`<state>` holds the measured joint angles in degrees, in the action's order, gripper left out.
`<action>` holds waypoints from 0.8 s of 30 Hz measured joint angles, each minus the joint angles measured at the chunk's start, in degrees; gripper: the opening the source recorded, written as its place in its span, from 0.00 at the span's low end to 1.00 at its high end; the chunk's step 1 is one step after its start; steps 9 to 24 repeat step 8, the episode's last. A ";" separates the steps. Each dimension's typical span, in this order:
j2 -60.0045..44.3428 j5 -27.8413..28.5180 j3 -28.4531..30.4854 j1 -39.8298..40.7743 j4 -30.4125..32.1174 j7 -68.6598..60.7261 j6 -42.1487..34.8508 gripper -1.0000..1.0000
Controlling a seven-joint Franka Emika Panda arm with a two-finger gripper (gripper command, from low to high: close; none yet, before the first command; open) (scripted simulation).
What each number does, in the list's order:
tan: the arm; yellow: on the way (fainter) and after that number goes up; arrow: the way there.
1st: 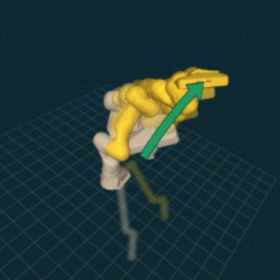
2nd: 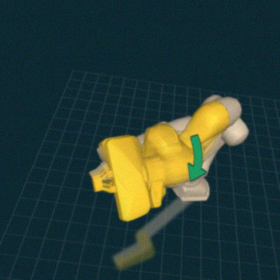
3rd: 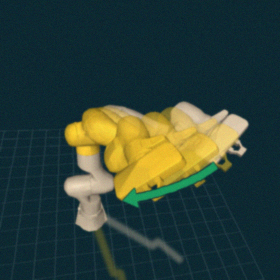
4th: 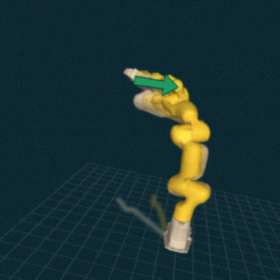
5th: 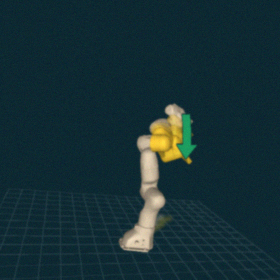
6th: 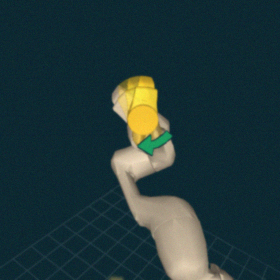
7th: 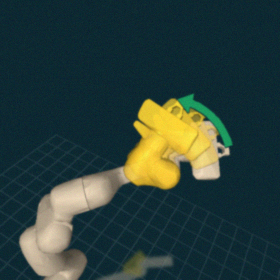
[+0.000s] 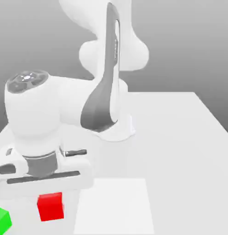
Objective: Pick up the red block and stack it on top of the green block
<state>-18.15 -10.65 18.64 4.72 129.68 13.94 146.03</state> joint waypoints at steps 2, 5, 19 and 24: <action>-5.46 -3.86 0.33 4.53 -3.28 -0.71 1.78 0.00; -7.68 -5.32 0.19 6.20 -4.52 -1.03 2.61 1.00; -7.68 -5.32 0.19 6.20 -4.52 -1.03 2.61 1.00; -7.68 -5.32 0.19 6.20 -4.52 -1.03 2.61 1.00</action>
